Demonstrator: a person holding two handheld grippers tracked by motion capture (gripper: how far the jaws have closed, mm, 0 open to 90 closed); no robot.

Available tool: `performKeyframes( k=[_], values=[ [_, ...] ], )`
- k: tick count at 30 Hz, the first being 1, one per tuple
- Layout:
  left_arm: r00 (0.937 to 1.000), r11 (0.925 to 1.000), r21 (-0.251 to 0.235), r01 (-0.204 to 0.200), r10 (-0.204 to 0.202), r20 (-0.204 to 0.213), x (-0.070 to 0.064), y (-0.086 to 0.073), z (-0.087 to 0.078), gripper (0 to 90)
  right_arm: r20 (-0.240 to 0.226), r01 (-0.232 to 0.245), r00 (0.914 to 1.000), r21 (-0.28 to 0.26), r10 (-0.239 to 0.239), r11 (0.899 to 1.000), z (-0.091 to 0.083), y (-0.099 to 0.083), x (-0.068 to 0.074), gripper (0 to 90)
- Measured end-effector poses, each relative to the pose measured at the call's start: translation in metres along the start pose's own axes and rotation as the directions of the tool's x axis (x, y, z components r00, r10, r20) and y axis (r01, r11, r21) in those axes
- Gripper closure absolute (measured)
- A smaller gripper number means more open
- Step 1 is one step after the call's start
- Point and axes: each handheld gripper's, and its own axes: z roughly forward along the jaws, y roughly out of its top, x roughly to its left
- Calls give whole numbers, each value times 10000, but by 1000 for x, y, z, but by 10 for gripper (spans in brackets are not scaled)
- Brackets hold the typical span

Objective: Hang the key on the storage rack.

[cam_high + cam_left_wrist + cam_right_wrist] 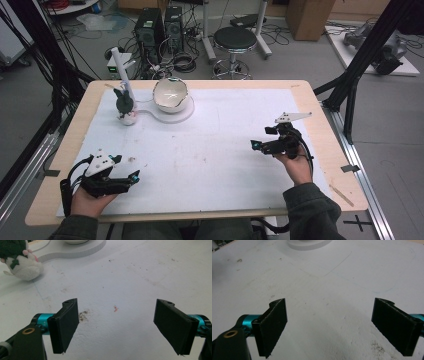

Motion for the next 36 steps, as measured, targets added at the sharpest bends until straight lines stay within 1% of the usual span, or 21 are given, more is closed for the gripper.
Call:
performKeyframes(
  k=[4,5,6,7,11,23,30,36],
  values=[
    [10000,10000,-4,2,-2,11,0,0,0,206,43,-38,10000,-2,38,10000,-2,-7,0,121],
    [10000,10000,-1,0,0,11,0,0,0,206,70,-75,9999,75,74,9999,-3,-9,0,121],
    [10000,10000,18,-21,21,14,0,0,0,206,86,-2,10000,21,1,10000,-4,-11,0,121],
    [10000,10000,17,-18,18,13,0,0,0,206,99,-97,9999,24,97,10000,-4,-12,0,121],
    [10000,10000,7,5,-5,14,1,-1,0,206,155,-3,9999,12,3,10000,-8,-18,0,121],
    [10000,10000,11,2,-2,38,1,-2,0,206,340,-149,9993,15,149,9999,-16,-39,1,119],
    [10000,10000,2,47,-47,55,1,-3,-1,206,391,-148,9991,-64,150,9999,-19,-48,1,119],
    [9999,9999,4,111,-111,78,2,-4,-2,206,400,-147,9991,-15,147,9999,-22,-55,2,119]
  ],
)
